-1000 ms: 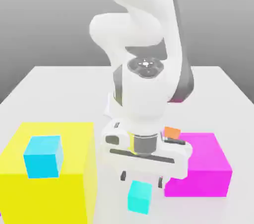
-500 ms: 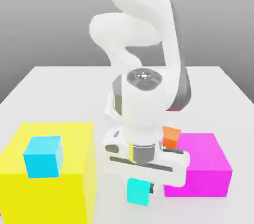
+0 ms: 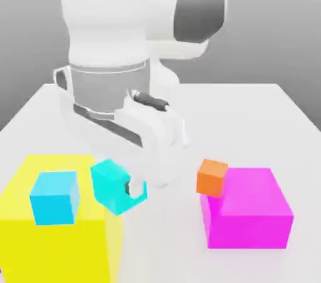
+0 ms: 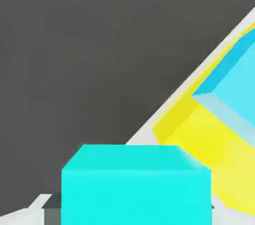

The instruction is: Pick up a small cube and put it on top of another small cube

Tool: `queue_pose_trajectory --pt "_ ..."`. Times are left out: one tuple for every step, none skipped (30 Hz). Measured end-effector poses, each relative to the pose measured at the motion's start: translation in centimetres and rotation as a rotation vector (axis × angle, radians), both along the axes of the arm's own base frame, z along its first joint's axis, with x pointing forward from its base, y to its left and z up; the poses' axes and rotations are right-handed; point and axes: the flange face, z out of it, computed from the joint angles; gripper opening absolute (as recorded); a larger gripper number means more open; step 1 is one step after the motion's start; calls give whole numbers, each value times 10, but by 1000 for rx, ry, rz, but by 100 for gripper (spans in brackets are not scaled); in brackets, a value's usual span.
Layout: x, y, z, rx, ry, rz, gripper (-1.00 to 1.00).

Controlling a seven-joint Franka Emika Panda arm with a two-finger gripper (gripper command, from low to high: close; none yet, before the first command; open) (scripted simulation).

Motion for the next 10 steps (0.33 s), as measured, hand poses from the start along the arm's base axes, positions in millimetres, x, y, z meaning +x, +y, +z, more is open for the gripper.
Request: queue_pose_trajectory --pt "-3 -17 12 -1 11 -57 -100" --pt "-7 -35 25 0 21 -115 -100" --pt "-11 -51 29 1 25 -164 -100" --pt "-15 -66 22 1 27 -202 -100" --pt "-20 -80 10 1 28 -234 -100" --pt "-21 -84 -5 1 29 -244 -100" --pt "-16 -66 -15 1 29 -210 100" --pt "-10 -50 -15 1 29 -179 100" --pt "-10 -48 -15 0 29 -175 100" --pt "-10 -48 -15 0 29 -174 100"
